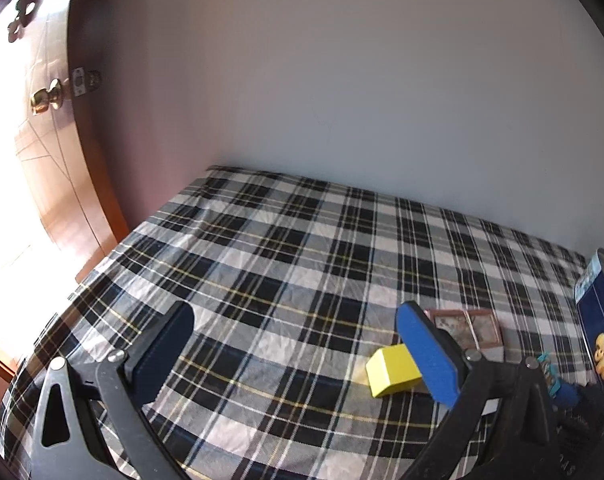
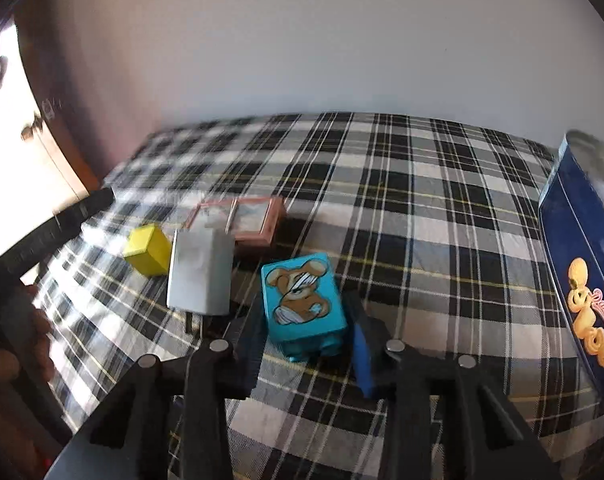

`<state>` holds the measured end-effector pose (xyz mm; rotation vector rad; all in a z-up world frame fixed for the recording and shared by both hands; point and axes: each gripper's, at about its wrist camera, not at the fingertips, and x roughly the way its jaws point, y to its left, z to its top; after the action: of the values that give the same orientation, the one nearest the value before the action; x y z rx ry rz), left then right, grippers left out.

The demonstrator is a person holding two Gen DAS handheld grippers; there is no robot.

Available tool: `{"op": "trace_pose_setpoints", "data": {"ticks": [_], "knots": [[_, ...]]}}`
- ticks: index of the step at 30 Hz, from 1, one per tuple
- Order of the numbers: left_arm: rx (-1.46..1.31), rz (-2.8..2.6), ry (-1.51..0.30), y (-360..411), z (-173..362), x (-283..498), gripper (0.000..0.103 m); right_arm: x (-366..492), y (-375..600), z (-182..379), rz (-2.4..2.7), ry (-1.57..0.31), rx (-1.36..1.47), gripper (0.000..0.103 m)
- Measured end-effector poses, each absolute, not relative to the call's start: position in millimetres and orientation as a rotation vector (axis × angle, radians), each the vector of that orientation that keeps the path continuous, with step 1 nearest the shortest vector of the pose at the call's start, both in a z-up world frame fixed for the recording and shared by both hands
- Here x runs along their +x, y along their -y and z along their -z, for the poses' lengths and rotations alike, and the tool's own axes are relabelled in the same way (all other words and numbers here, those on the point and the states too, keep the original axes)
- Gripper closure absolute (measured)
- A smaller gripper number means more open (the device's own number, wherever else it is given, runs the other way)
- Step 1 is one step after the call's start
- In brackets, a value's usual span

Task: Organize rigid objects
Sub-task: 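Grasp the teal teddy-bear block with the right tool while the left tool grasps the yellow cube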

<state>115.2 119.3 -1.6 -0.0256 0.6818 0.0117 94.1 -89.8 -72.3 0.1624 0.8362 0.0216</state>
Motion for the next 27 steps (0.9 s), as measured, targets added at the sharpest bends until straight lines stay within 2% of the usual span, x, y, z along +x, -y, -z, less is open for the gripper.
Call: {"op": "trace_pose_setpoints", "data": {"ticks": [3, 14, 16, 17, 18, 20, 27], "knots": [[0.018, 0.005, -0.701, -108, 6, 116, 0.004, 95, 92, 72, -0.011, -0.841, 0.154, 0.063], [0.056, 0.057, -0.773, -84, 17, 123, 0.004, 121, 75, 75, 0.012, -0.854, 0.081, 0.063], [0.028, 0.077, -0.784, -85, 17, 125, 0.005, 120, 73, 75, 0.016, -0.855, 0.066, 0.066], [0.009, 0.093, -0.790, -85, 18, 125, 0.010, 118, 74, 74, 0.016, -0.854, 0.059, 0.069], [-0.023, 0.121, -0.802, -87, 18, 125, 0.015, 118, 73, 75, 0.012, -0.852, 0.055, 0.069], [-0.046, 0.168, -0.830, -88, 19, 124, 0.017, 114, 75, 73, 0.006, -0.843, 0.065, 0.069], [0.020, 0.170, -0.863, -83, 26, 127, 0.018, 106, 79, 73, -0.019, -0.832, 0.090, 0.069]]}}
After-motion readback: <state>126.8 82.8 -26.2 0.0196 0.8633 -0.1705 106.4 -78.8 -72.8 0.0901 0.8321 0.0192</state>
